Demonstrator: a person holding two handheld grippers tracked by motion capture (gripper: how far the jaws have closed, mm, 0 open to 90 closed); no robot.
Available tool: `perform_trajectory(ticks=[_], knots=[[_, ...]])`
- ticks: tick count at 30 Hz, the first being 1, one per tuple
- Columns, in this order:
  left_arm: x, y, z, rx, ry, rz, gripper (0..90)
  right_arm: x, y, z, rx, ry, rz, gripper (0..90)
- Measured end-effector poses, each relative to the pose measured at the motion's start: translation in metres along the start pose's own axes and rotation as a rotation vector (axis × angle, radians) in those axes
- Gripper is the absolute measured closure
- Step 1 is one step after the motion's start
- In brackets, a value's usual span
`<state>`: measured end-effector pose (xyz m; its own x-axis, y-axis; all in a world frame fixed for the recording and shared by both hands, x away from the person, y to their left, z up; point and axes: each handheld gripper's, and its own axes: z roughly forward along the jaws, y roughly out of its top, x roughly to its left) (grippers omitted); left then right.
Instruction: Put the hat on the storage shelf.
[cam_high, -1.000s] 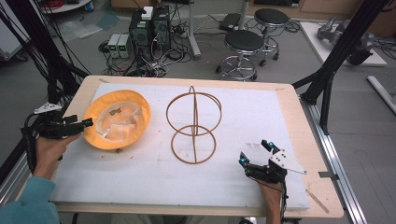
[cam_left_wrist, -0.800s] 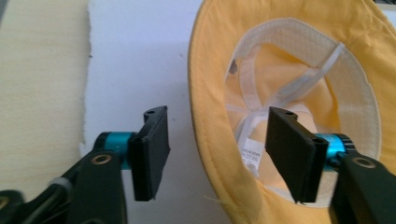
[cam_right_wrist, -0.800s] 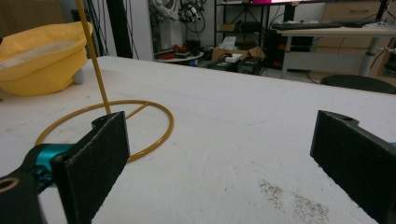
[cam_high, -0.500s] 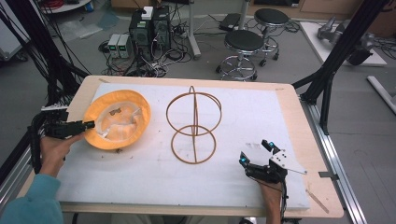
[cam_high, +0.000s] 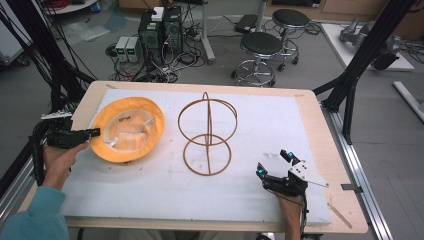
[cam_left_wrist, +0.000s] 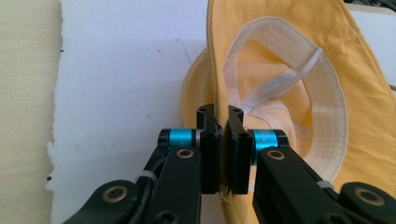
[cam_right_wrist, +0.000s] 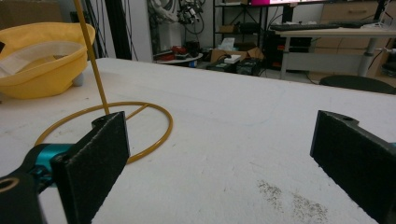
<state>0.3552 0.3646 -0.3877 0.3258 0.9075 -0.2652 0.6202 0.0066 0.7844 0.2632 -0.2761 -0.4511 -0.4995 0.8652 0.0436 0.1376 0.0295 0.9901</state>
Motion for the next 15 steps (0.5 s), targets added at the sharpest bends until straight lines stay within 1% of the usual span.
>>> perform_trajectory(ticks=[2, 4, 5, 10, 15], knots=[[-0.001, 0.001, -0.001, 0.0, -0.003, 0.006, 85.7, 0.0, 0.0, 0.0, 0.0, -0.001, 0.002, 3.5], [-0.004, 0.005, -0.005, -0.014, -0.004, 0.02, 85.7, 0.0, 0.0, 0.0, 0.0, -0.001, -0.001, 3.5], [-0.004, 0.005, -0.005, -0.014, -0.004, 0.02, 85.7, 0.0, 0.0, 0.0, 0.001, -0.001, 0.0, 3.5], [-0.013, 0.019, -0.011, -0.028, 0.008, 0.061, 85.8, 0.0, 0.0, 0.0, 0.001, -0.002, -0.003, 3.5], [-0.018, 0.029, -0.015, -0.038, 0.007, 0.089, 85.9, 0.0, 0.0, 0.0, 0.0, -0.001, -0.001, 3.6]])
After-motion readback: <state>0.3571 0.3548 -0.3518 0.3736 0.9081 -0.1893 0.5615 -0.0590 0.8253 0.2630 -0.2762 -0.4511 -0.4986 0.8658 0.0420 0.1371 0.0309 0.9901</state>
